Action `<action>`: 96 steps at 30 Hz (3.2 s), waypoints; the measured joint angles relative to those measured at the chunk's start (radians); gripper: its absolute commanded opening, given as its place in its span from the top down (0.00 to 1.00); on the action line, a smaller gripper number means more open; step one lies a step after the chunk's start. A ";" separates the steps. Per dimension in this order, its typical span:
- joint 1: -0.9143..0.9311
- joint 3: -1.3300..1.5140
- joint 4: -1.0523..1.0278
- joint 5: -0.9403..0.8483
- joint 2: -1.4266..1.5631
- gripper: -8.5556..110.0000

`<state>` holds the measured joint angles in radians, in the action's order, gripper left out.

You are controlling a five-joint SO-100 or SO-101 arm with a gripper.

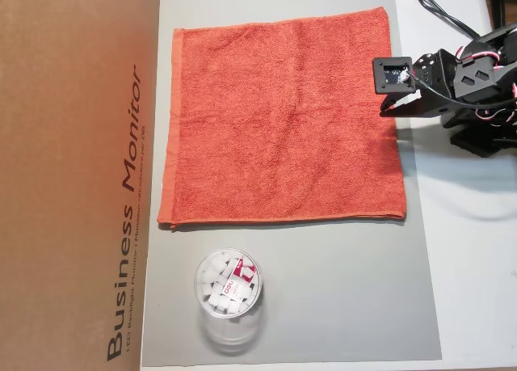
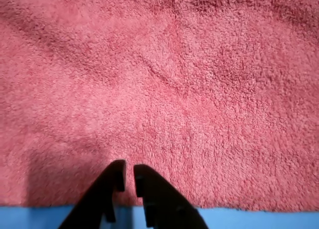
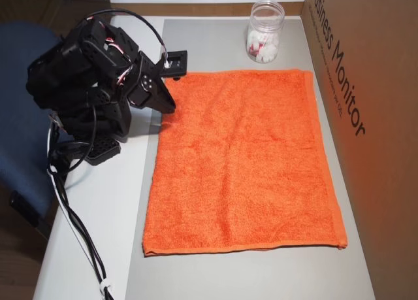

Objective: Fold the blanket.

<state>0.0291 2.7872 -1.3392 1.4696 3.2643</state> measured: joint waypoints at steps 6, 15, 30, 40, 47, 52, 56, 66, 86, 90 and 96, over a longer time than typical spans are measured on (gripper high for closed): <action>0.025 -0.153 0.000 -0.003 -0.164 0.93; 0.161 -0.330 0.000 0.008 -0.359 0.93; 0.453 -0.497 0.000 0.103 -0.495 0.93; 0.568 -0.588 0.000 0.268 -0.571 0.93; 0.727 -0.592 0.000 0.268 -0.632 0.92; 0.838 -0.592 0.002 0.268 -0.692 0.85; 0.904 -0.592 0.003 0.268 -0.746 0.80; 1.043 -0.594 0.011 0.275 -0.851 0.79; 1.075 -0.594 0.350 0.275 -1.166 0.79; 1.078 -0.594 0.397 0.275 -1.235 0.80; 1.043 -0.595 0.479 0.275 -1.324 0.80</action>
<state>1.0723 2.1921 -0.8606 1.7441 1.9405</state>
